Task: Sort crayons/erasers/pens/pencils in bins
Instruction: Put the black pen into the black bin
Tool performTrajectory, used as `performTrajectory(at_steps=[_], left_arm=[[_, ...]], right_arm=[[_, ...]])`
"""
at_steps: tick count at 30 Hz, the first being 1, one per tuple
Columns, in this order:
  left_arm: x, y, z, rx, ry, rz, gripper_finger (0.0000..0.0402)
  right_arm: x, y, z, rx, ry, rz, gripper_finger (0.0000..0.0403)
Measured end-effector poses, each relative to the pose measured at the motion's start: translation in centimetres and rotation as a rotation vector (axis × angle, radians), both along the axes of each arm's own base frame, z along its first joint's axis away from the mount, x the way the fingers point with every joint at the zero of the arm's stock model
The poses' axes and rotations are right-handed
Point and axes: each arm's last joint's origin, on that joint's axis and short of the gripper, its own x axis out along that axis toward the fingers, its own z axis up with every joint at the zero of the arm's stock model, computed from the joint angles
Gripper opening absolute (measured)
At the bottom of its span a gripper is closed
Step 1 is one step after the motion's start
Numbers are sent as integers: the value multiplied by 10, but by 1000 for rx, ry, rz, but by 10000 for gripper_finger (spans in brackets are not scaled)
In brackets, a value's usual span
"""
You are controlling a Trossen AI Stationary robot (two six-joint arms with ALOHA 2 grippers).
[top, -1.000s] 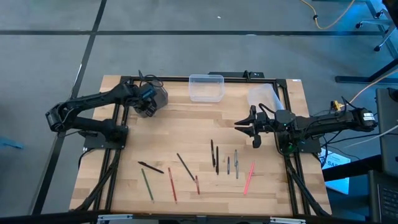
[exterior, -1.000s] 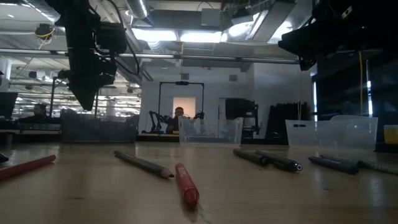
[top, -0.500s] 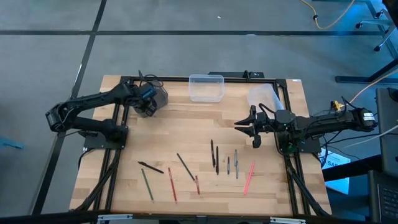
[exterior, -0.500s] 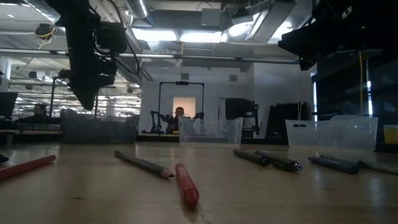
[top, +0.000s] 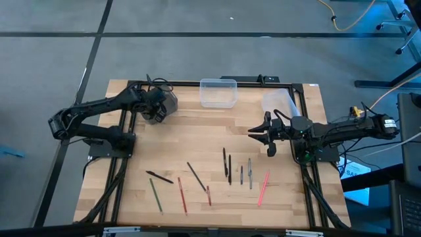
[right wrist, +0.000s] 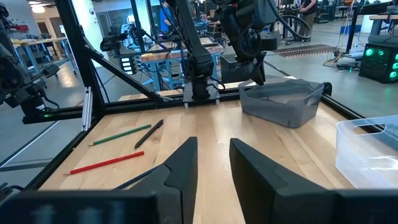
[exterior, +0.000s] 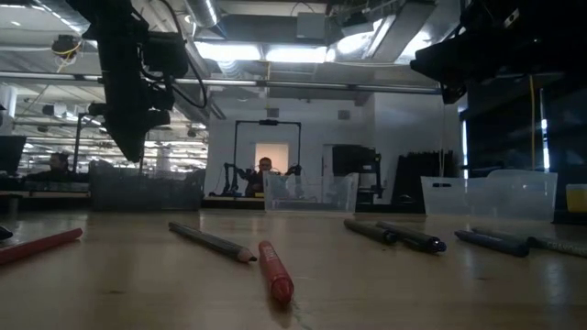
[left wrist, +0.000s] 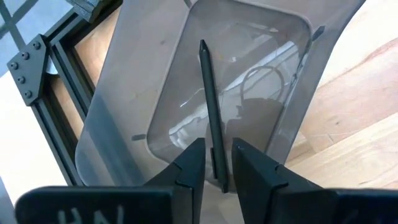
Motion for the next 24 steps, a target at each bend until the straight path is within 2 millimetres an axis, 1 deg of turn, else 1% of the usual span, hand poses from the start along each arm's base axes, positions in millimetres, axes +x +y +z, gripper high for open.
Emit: performTrajectory(at_steps=[6,10,12,14,16,19,21,24], left_arm=[[6,-4,2,22,-4,-81,67],[13,-13,9,98,-46,-152,70],[15,-21,16,130,-91,-194,73],[22,-34,21,161,-163,-259,76],[34,-50,22,193,-295,-350,77],[54,-81,13,214,-528,-555,74],[65,-100,5,237,-658,-662,75],[77,-122,-11,270,-769,-719,84]], right_arm=[[0,0,0,0,0,0,97],[0,0,0,0,0,0,97],[0,0,0,0,0,0,97],[0,0,0,0,0,0,97],[0,0,0,0,0,0,97],[0,0,0,0,0,0,97],[0,0,0,0,0,0,97],[0,0,0,0,0,0,97]])
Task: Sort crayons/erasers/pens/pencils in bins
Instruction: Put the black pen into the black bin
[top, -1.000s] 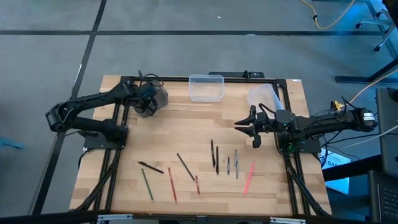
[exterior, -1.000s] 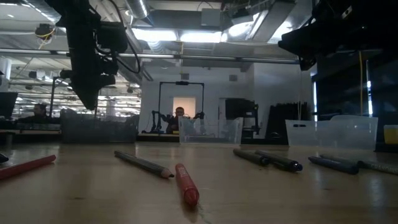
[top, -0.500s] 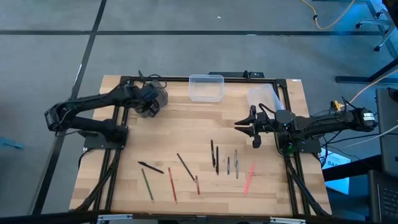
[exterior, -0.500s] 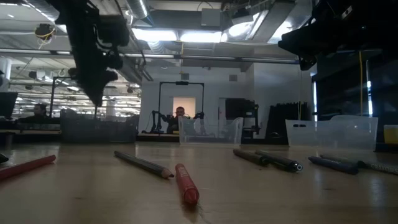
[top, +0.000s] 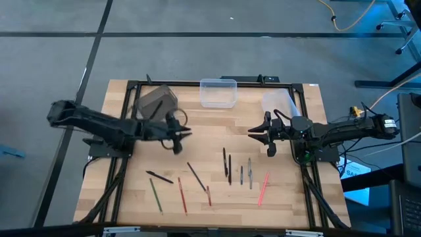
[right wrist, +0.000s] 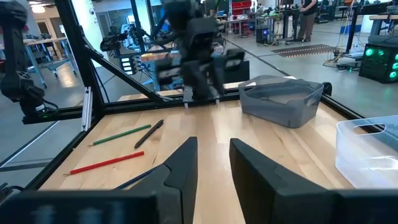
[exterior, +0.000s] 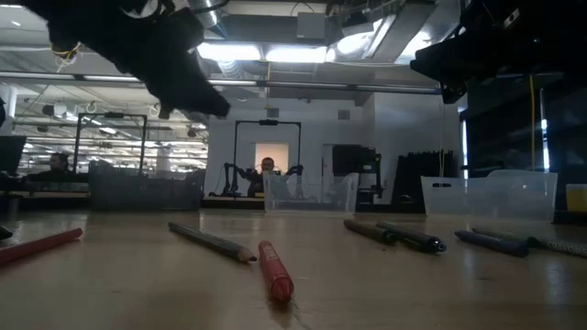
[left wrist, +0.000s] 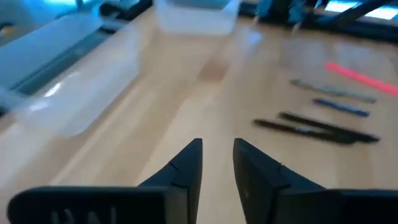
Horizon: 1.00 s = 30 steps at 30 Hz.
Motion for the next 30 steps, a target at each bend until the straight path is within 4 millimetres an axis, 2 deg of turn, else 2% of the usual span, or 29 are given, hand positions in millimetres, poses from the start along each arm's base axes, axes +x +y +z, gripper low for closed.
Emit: performTrajectory(at_steps=[4,10,13,16,23,26,30], left_arm=[[23,-16,-21,4,-33,0,114],[86,-27,-50,-36,32,45,153],[118,-31,-56,-54,39,60,156],[141,-35,-53,-97,62,90,154],[178,-51,-54,-186,142,143,154],[189,-59,-62,-211,188,173,154],[200,-60,-64,-188,266,258,154]], right_arm=[[0,0,0,0,1,0,97],[0,0,0,3,-4,0,97],[0,0,6,23,-58,2,97],[0,1,6,81,-60,44,97],[-3,5,10,57,-80,184,97],[-2,6,17,53,-99,187,97],[-2,6,17,39,-92,187,97]])
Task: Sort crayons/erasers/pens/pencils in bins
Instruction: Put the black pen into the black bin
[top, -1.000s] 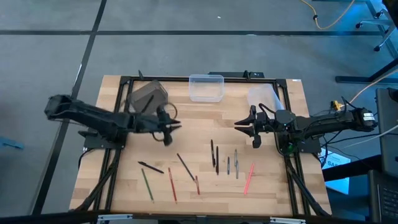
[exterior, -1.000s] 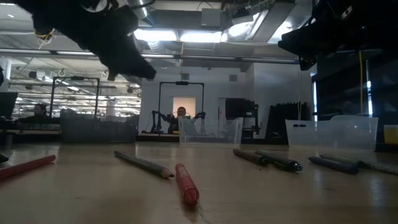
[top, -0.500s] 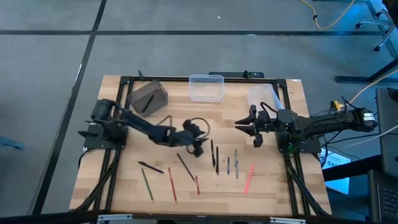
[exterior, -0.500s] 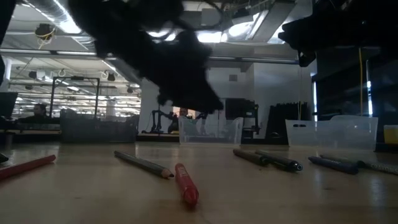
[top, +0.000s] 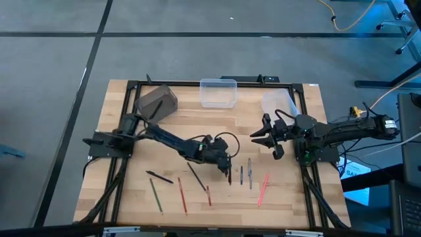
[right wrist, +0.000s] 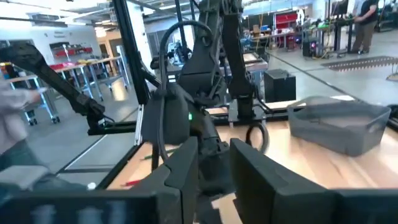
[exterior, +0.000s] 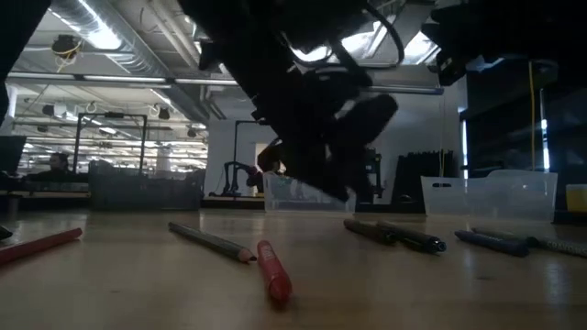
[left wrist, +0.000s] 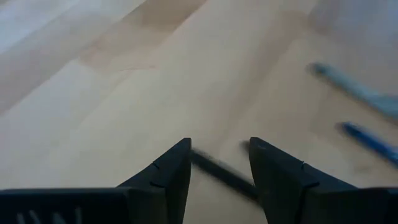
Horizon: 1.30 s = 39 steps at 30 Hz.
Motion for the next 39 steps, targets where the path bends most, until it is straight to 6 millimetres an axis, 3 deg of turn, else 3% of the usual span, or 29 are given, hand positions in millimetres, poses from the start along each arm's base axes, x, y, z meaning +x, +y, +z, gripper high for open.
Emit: performTrajectory(at_steps=[9,22,39], left_arm=[[12,4,-7,-61,19,116,154],[-4,-11,-17,-120,175,127,150],[-21,-11,-11,-89,402,-42,72]], right_arm=[[0,0,-5,-14,53,0,97],[1,-2,-8,-13,80,-72,97],[1,-2,-9,-10,98,-73,97]])
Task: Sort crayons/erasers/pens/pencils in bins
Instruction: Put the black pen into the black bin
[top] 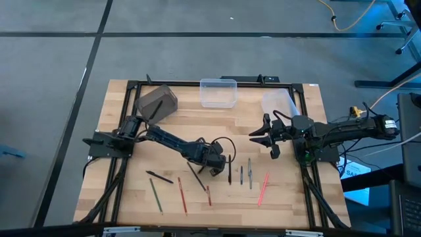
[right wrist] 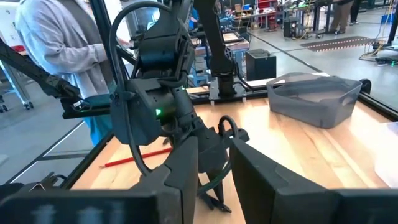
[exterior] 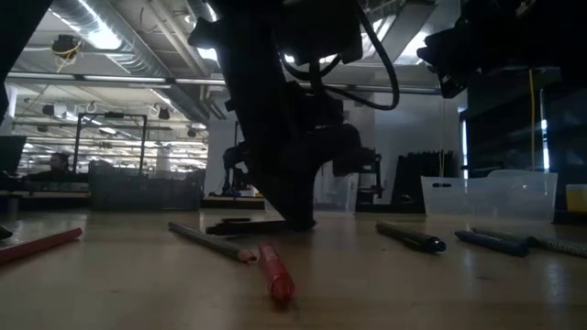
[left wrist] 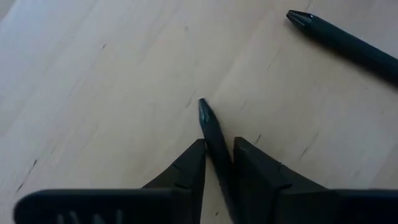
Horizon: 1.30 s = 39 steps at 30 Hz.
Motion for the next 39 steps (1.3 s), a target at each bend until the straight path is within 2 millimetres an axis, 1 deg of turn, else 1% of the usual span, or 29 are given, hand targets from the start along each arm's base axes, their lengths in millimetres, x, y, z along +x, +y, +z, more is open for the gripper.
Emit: performTrajectory(at_steps=[8,11,14,18,21,24,27,31,36,39], left_arm=[[-3,0,1,22,41,-60,21],[-13,3,8,57,111,-65,11],[-24,9,21,104,169,-53,10],[-36,20,48,184,189,-18,11],[-44,30,56,210,241,-1,10],[-52,44,67,246,287,32,11],[-59,58,73,280,347,64,12],[-65,72,80,327,384,102,12],[-70,84,83,378,423,128,12],[-73,88,78,383,447,132,12]], right_arm=[[0,0,-2,4,23,-11,97],[0,-1,-2,7,21,-43,97],[0,-1,-1,24,16,-52,97],[0,-1,-1,25,9,-52,97],[0,-1,0,27,7,-52,97],[0,-1,0,29,6,-53,97],[0,-1,-1,50,14,-53,97],[0,-1,-1,50,18,-53,97],[0,-1,-1,66,21,-54,97],[0,-1,-2,74,26,-54,97]])
